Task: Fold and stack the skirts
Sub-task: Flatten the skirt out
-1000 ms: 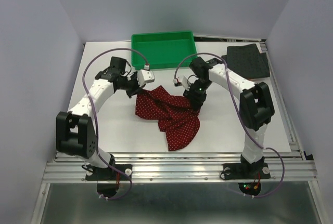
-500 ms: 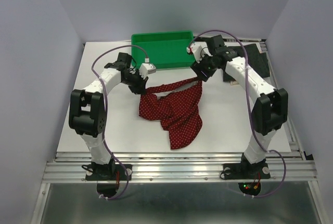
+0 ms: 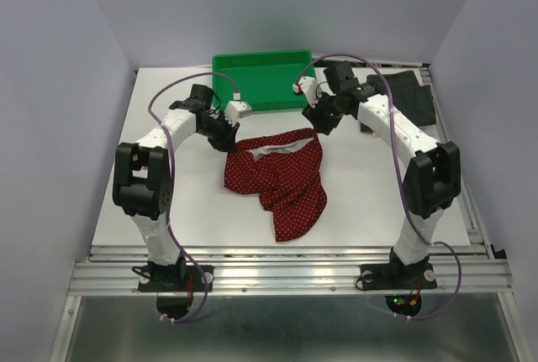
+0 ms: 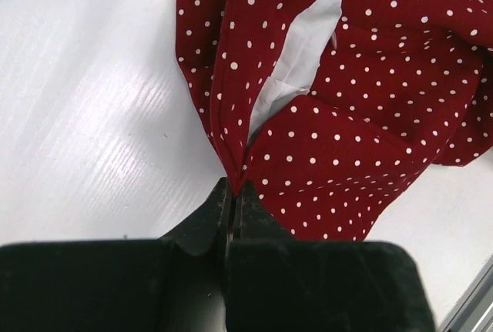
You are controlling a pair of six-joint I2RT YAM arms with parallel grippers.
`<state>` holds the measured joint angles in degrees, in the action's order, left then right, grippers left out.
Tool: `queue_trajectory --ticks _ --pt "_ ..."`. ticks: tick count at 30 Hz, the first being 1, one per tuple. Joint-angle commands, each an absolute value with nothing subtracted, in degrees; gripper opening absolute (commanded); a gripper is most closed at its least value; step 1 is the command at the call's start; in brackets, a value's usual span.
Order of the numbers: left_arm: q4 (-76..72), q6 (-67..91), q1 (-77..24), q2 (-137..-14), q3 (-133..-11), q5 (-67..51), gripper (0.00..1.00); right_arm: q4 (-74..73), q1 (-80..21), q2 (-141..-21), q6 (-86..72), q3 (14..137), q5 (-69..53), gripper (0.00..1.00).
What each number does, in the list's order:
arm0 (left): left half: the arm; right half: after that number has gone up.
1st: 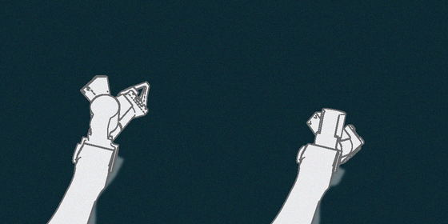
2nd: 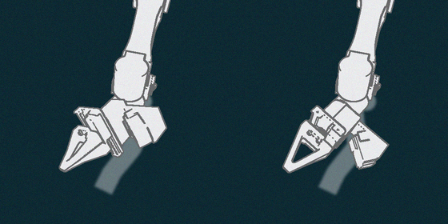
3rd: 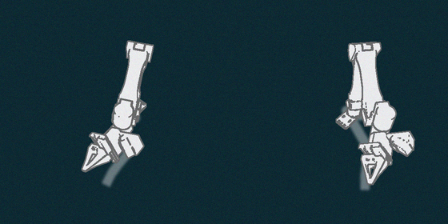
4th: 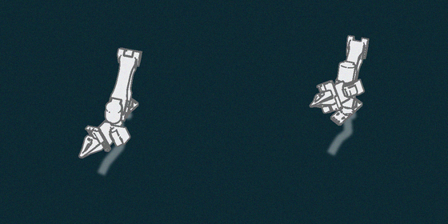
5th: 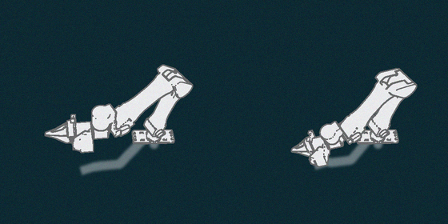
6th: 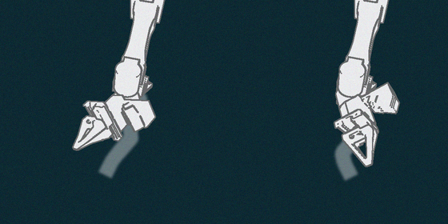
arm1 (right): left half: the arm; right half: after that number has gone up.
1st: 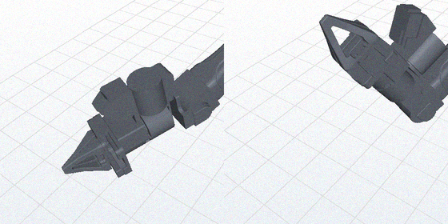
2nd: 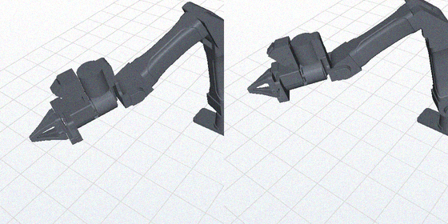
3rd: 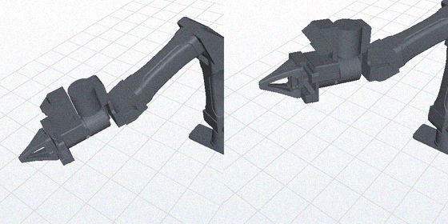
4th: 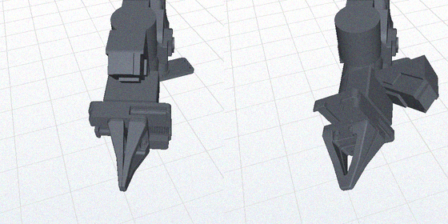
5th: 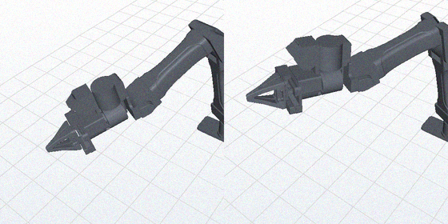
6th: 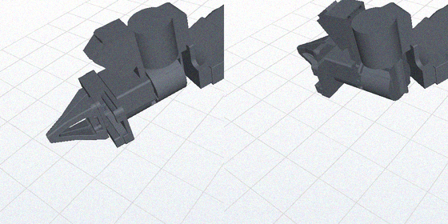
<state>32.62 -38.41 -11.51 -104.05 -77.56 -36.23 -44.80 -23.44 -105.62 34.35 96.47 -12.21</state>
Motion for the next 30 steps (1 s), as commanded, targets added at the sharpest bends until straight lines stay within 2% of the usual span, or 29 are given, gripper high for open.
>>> queue_trajectory --ticks 1,6,12,18,23,25,26,29,30 --pt "32.35 -37.18 -11.25 -104.24 -78.93 -37.53 0.0 -46.23 -25.83 -104.33 38.66 97.13 -19.94 0.49" --pt "32.17 -37.09 -11.25 -104.85 -79.01 -37.53 0.0 -42.54 -27.42 -106.34 40.78 93.34 -18.98 0.52" --pt "32.43 -37.53 -11.25 -105.03 -79.19 -37.35 0.0 -46.75 -29.43 -111.35 44.03 99.74 -22.06 0.61" --pt "32.34 -37.79 -11.25 -105.12 -79.01 -37.0 0.0 -53.43 -30.06 -117.94 46.84 104.05 -21.36 0.61" --pt "32.17 -38.23 -11.25 -104.77 -78.4 -36.56 0.0 -54.23 -30.06 -118.66 48.69 102.22 -17.23 0.6" --pt "32.17 -38.49 -11.25 -104.33 -78.05 -36.21 0.0 -54.75 -30.06 -117.78 49.04 101.34 -15.31 0.54" --pt "32.17 -38.67 -11.25 -104.15 -77.87 -36.12 0.0 -54.93 -30.06 -117.34 49.74 100.47 -14.6 0.46" --pt "31.82 -38.85 -11.16 -103.1 -77.26 -35.33 0.0 -55.2 -30.06 -115.05 50.71 98.97 -11.88 0.33" --pt "31.64 -38.85 -10.81 -102.83 -77.26 -35.16 0.0 -55.46 -28.67 -114.35 50.89 98.96 -11.52 0.24"
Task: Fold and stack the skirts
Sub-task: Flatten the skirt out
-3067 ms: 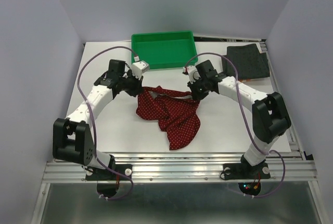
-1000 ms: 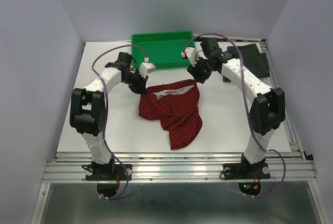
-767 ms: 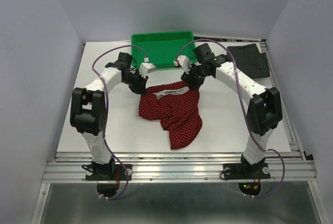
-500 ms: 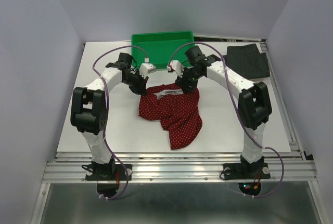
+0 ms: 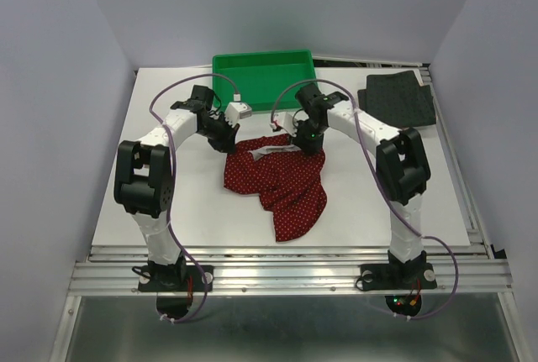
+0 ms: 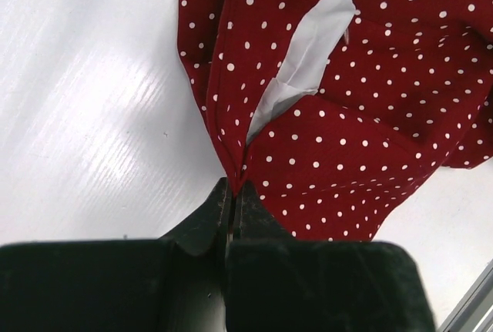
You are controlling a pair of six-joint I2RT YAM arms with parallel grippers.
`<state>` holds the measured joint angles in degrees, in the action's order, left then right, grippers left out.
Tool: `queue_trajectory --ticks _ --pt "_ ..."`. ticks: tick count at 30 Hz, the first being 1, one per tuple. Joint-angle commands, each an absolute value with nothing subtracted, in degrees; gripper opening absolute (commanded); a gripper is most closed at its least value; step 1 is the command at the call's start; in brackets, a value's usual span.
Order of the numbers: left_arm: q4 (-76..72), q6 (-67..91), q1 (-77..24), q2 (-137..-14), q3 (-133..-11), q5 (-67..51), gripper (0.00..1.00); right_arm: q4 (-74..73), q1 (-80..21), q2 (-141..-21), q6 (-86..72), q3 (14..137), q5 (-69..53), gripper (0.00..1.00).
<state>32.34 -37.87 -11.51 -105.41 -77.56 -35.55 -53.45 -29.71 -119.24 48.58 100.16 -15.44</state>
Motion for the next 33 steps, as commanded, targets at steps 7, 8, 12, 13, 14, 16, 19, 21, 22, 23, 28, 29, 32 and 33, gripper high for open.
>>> queue_trajectory --ticks 7,8,12,13,14,16,19,21,22,23,28,29,32,33 --pt "31.2 -38.15 -8.27 -97.22 -77.96 -34.01 0.0 -58.62 -23.3 -108.9 52.91 101.16 -8.0 0.01" --pt "30.77 -37.88 -7.91 -96.25 -77.96 -33.75 0.0 -58.45 -22.77 -107.33 53.08 101.16 -7.21 0.01" --pt "27.87 -36.56 -7.29 -91.94 -78.13 -31.91 0.0 -56.52 -20.92 -104.42 53.17 101.25 -4.66 0.01" --pt "27.08 -36.3 -7.29 -90.8 -77.79 -31.47 0.0 -55.21 -20.13 -103.98 53.09 101.25 -4.05 0.01" --pt "26.11 -35.43 -7.29 -88.62 -77.52 -31.12 0.0 -54.41 -19.43 -103.37 52.74 101.42 -3.0 0.01" --pt "24.26 -34.9 -7.3 -86.58 -77.34 -30.07 0.0 -52.39 -18.73 -101.69 52.3 102.3 -2.38 0.01" --pt "22.59 -34.45 -7.29 -83.24 -77.78 -28.48 0.0 -51.59 -17.32 -99.5 51.68 105.55 -2.37 0.01" --pt "21.71 -34.8 -7.21 -80.69 -78.39 -28.3 0.0 -51.59 -16.79 -98.09 52.03 107.66 -2.99 0.01" --pt "21.19 -34.89 -7.21 -78.86 -78.49 -28.04 0.0 -51.59 -16.79 -96.43 52.12 108.1 -3.25 0.01" --pt "20.66 -34.89 -7.29 -77.88 -78.66 -27.95 0.0 -51.68 -16.79 -95.37 52.82 108.71 -4.21 0.01" --pt "24.42 -35.07 -7.29 -72.09 -81.46 -29.17 0.0 -59.82 -16.79 -87.21 56.33 109.42 -11.84 0.01" --pt "25.74 -35.42 -7.29 -70.94 -81.74 -29.61 0.0 -61.42 -16.79 -85.97 56.69 109.34 -12.74 0.01" --pt "28.47 -35.25 -7.29 -64.9 -80.34 -29.97 0.0 -66.16 -16.79 -82.28 56.16 108.64 -14.85 0.01" --pt "29.35 -34.9 -7.29 -63.38 -79.98 -29.88 0.0 -67.23 -16.79 -80.0 55.47 108.63 -15.98 0.01"
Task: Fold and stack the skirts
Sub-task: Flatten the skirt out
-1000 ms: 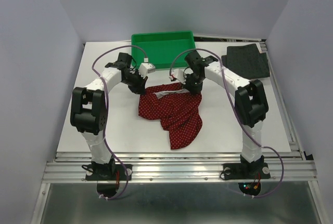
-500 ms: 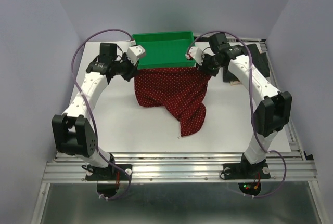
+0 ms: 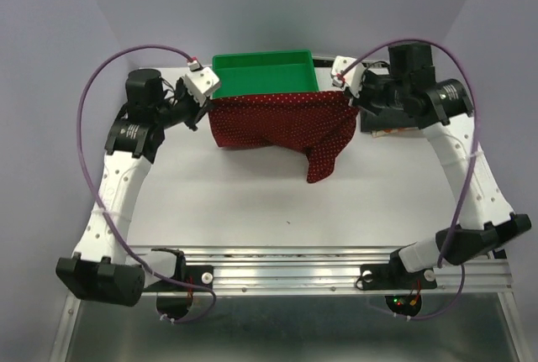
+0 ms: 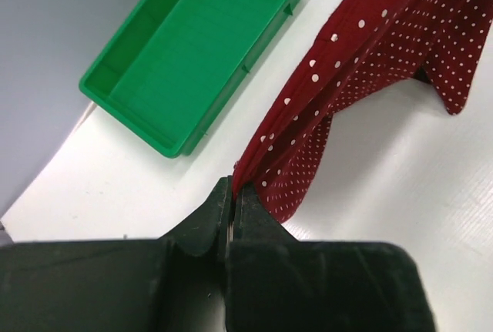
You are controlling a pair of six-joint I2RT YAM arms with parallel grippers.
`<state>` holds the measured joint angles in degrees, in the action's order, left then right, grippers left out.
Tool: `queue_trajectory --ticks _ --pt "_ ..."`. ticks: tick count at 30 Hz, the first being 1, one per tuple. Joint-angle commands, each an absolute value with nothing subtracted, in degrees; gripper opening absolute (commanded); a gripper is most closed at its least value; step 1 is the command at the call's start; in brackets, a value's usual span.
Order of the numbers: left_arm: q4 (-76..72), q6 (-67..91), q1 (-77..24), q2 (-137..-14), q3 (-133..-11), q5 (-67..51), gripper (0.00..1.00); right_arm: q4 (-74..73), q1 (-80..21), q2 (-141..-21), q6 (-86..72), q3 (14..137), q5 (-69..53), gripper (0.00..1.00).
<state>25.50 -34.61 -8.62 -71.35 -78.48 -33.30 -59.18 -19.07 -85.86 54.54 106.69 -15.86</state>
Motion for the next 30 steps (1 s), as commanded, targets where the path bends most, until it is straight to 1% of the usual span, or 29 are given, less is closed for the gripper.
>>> queue_trajectory --ticks 1,4,5,10,15,19,21,22,24,26,27,30 --pt "29.96 -34.98 -7.29 -60.06 -79.55 -30.4 0.0 -68.54 -16.79 -78.94 54.85 108.89 -16.52 0.01" --pt "33.39 -36.47 -7.38 -55.04 -79.8 -32.77 0.0 -70.31 -16.79 -75.59 52.65 111.87 -18.28 0.01" --pt "33.92 -36.91 -7.38 -51.54 -79.89 -34.35 0.0 -71.79 -16.79 -75.06 52.12 113.1 -18.63 0.01" --pt "37.44 -38.58 -7.38 -40.72 -80.51 -37.87 0.0 -78.21 -16.79 -71.47 48.96 121.63 -21.0 0.01" --pt "39.11 -38.15 -7.38 -36.21 -81.3 -37.8 0.0 -79.63 -16.79 -67.95 48.25 124.19 -18.73 0.01" --pt "40.6 -35.77 -7.38 -38.49 -80.26 -35.25 0.0 -79.02 -16.79 -67.06 50.27 119.02 -14.16 0.01" --pt "39.3 -35.34 -7.38 -41.47 -78.32 -33.41 0.0 -75.08 -16.79 -66.97 50.8 110.77 -11.17 0.01" --pt "38.24 -33.85 -7.38 -43.83 -75.87 -31.4 0.0 -70.8 -16.79 -67.06 51.06 103.96 -10.21 0.01" --pt "34.9 -32.7 -7.38 -47.01 -73.84 -29.72 0.0 -66.9 -16.79 -68.28 52.29 97.85 -8.7 0.01" --pt "32.45 -32.35 -7.47 -52.7 -71.29 -28.83 0.0 -61.28 -16.79 -70.3 52.65 90.75 -8.7 0.01" --pt "31.39 -32.0 -7.38 -54.74 -69.8 -28.57 0.0 -57.17 -16.79 -73.27 52.3 89.05 -8.79 0.01" --pt "27.78 -30.77 -7.91 -63.0 -67.68 -27.34 0.0 -52.22 -16.79 -79.78 51.77 86.93 -9.31 0.01"
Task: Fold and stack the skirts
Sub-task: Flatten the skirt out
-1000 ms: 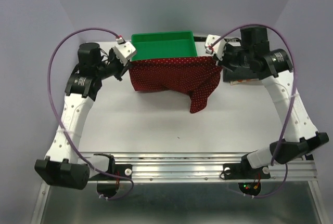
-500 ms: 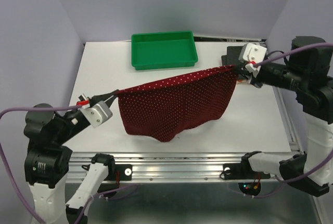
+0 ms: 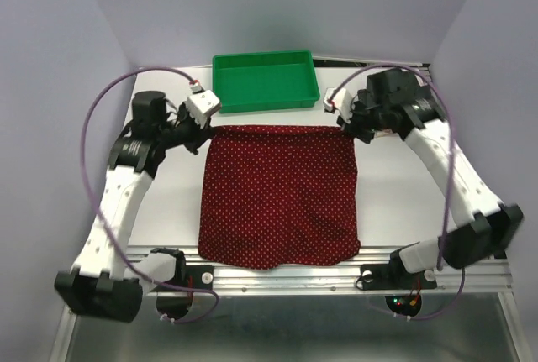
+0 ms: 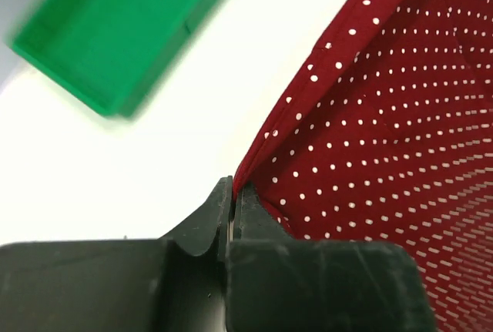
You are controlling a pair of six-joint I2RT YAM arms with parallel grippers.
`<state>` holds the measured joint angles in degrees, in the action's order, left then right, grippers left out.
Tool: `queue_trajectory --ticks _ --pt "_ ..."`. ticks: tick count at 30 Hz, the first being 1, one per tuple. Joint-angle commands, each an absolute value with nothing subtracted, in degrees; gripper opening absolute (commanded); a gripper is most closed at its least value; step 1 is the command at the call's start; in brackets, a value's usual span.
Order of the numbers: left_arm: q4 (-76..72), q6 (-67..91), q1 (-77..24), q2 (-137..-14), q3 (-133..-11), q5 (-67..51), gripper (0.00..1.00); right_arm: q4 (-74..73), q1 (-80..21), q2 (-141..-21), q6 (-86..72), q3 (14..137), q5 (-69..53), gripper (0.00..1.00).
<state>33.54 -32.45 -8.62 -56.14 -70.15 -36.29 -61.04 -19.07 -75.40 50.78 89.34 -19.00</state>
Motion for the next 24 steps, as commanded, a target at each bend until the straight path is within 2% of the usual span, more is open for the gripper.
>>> queue_trajectory --ticks 1,6,9,11,12,13,14,15,16,17,18,19,20,24 --pt "24.82 -30.24 -8.52 -67.28 -66.54 -25.68 0.0 -49.25 -16.79 -84.94 51.59 87.18 -9.23 0.01" --pt "14.62 -28.48 -8.96 -79.26 -65.48 -23.21 0.09 -44.92 -16.79 -100.08 50.63 92.1 -9.4 0.01" --pt "11.87 -26.9 -8.96 -86.47 -68.55 -21.71 0.1 -42.2 -16.79 -108.61 48.26 96.4 -7.83 0.07" --pt "11.08 -25.32 -8.96 -91.46 -71.35 -20.57 0.11 -40.18 -16.79 -112.31 46.77 100.08 -7.03 0.23" --pt "10.73 -24.7 -8.96 -92.8 -73.46 -19.96 0.14 -39.3 -16.79 -115.46 44.58 101.5 -6.16 0.43" --pt "10.55 -23.65 -8.96 -95.16 -74.52 -19.69 0.16 -39.29 -16.79 -116.97 43.78 102.99 -5.89 0.5" --pt "10.55 -22.95 -8.96 -96.06 -75.4 -19.43 0.22 -39.29 -16.79 -118.11 42.99 105.79 -5.54 0.52" --pt "10.46 -22.24 -8.96 -97.11 -76.8 -19.16 0.26 -39.11 -16.79 -119.69 41.24 107.13 -5.1 0.62" --pt "10.46 -21.19 -8.96 -97.29 -77.34 -19.25 0.42 -38.85 -16.79 -120.23 40.52 108.01 -4.49 0.68" --pt "10.55 -21.18 -8.96 -97.21 -77.52 -19.42 0.42 -38.76 -16.79 -120.41 40.0 108.8 -3.79 0.72" --pt "10.81 -20.57 -8.96 -96.86 -77.69 -19.51 0.63 -38.67 -16.79 -120.32 39.12 109.68 -2.39 0.8" --pt "10.98 -20.48 -8.96 -96.25 -77.43 -19.16 0.65 -38.15 -16.79 -119.37 38.85 109.6 -1.59 0.83" --pt "11.16 -20.48 -8.96 -94.41 -77.08 -18.55 0.72 -37.71 -16.79 -118.4 38.59 109.16 -0.71 0.84" --pt "12.56 -21.44 -8.96 -87.64 -73.58 -15.3 0.72 -37.88 -16.79 -111.99 38.14 104.6 -2.18 0.85"
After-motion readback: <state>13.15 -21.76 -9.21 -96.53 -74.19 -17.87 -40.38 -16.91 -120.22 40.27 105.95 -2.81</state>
